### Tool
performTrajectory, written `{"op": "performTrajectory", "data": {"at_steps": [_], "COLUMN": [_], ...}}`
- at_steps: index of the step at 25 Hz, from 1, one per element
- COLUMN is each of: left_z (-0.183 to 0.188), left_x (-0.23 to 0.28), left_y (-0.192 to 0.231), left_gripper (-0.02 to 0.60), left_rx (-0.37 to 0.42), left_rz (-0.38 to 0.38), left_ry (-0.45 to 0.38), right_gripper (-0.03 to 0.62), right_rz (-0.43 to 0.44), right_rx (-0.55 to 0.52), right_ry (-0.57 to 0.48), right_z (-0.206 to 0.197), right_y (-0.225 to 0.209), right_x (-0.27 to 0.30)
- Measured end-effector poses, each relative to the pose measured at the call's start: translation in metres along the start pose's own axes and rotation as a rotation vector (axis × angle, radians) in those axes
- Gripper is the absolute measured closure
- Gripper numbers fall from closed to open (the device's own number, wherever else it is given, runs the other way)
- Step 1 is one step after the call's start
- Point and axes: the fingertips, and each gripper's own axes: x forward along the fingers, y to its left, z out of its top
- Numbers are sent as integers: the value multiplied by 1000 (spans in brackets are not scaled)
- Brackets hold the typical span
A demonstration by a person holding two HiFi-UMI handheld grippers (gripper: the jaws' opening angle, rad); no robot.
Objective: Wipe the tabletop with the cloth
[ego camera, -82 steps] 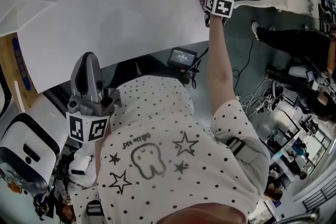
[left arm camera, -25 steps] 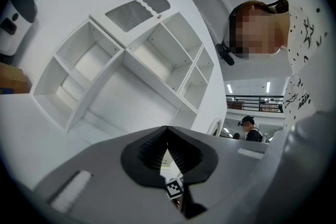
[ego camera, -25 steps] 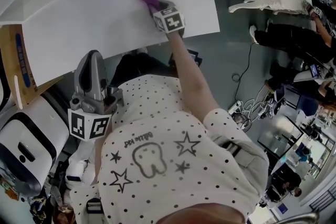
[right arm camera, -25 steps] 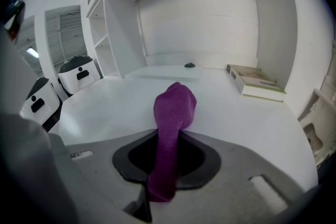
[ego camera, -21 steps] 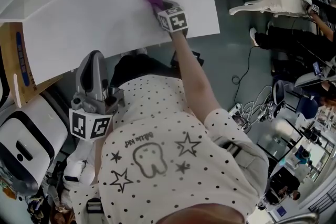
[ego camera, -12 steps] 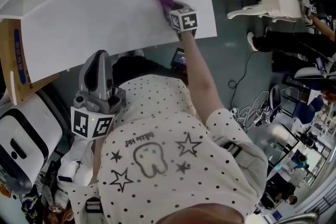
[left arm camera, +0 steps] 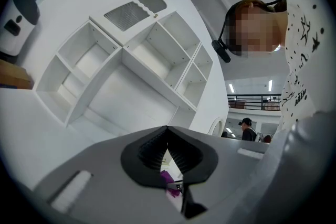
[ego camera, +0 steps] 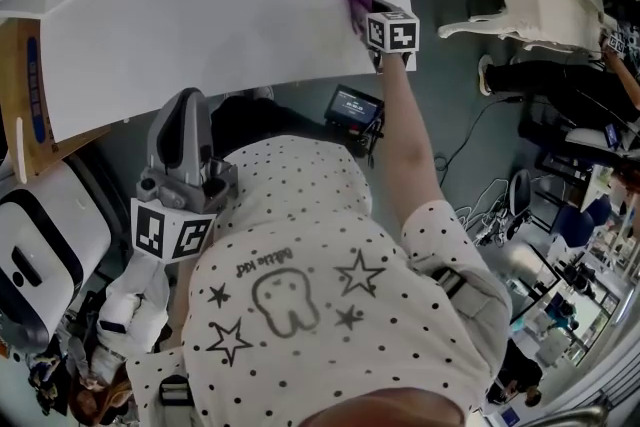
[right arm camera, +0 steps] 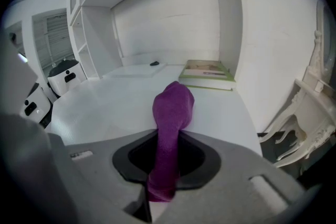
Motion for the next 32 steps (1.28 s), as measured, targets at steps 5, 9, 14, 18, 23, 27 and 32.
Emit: {"op": "performTrajectory", "data": {"at_steps": [5, 9, 14, 18, 23, 27, 32], "left_z": [0, 0, 1, 1, 0, -2, -1], "left_x": [-1, -1, -1, -4, -4, -3, -12], "left_y": [1, 1, 1, 3, 3, 0, 11], "left_gripper": [586, 586, 586, 586, 586, 586, 586], "left_rx": [10, 18, 24, 29, 24, 21, 8], "left_rz": [13, 22, 25, 34, 31, 8, -10], "left_ry": [7, 7, 16, 19, 18, 23, 37], "right_gripper": [520, 520, 520, 520, 520, 520, 520], "right_rz": [-55, -89, -133, -201, -295, -374, -206], "right_rx": [16, 9, 25, 30, -5, -12, -37], "right_ry": [37, 73, 103, 137, 189, 197, 11], "right_z": [-9, -13, -19, -24, -24, -16, 32], "right_y": [-41, -67, -95, -117, -127, -119, 3], "right_x": [-10, -16, -24, -31, -33, -35, -33]}}
